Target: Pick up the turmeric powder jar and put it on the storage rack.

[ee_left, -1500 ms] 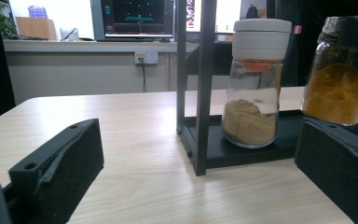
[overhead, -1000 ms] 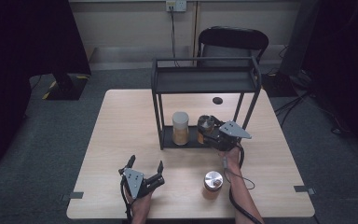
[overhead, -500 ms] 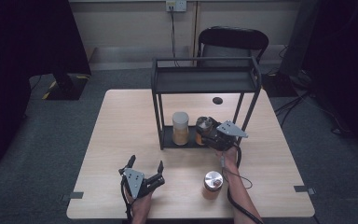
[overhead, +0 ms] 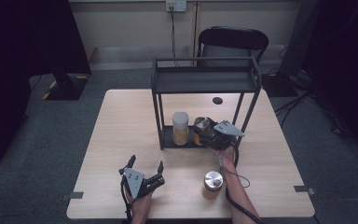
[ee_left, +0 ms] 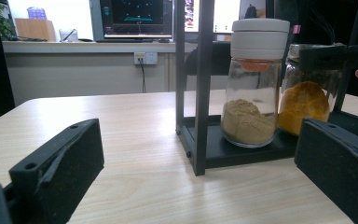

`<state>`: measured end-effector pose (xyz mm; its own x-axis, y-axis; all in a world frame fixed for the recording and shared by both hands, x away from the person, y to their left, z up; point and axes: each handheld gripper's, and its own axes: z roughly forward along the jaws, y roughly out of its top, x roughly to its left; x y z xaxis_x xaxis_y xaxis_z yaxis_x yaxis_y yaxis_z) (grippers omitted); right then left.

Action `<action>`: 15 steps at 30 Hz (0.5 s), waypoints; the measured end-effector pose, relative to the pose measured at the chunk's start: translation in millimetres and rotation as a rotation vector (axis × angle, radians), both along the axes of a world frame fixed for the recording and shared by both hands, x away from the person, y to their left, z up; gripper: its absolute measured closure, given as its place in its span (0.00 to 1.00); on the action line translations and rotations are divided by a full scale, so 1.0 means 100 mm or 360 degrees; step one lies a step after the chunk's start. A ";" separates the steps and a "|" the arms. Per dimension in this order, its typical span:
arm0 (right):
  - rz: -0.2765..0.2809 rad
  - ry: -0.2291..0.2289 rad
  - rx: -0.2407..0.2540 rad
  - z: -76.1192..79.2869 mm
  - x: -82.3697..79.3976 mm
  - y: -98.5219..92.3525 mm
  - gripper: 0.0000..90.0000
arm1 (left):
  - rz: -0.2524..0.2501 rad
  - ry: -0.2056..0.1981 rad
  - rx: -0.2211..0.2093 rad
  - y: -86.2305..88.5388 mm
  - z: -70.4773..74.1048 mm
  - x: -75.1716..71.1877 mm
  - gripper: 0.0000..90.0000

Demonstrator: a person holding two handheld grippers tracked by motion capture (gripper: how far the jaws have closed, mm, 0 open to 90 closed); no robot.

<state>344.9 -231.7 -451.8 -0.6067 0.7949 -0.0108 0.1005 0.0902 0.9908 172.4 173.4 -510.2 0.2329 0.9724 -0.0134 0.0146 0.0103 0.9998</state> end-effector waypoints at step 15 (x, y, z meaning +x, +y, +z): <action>0.0009 0.0009 0.0007 -0.01 0.02 0.02 0.38 | -0.0005 0.0000 0.0000 0.00 0.00 0.00 0.01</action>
<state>346.7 -230.0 -453.0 -0.6112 0.7915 -0.0040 0.1056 0.0865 0.9906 172.3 173.5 -510.3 0.2357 0.9717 -0.0135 0.0144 0.0104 0.9998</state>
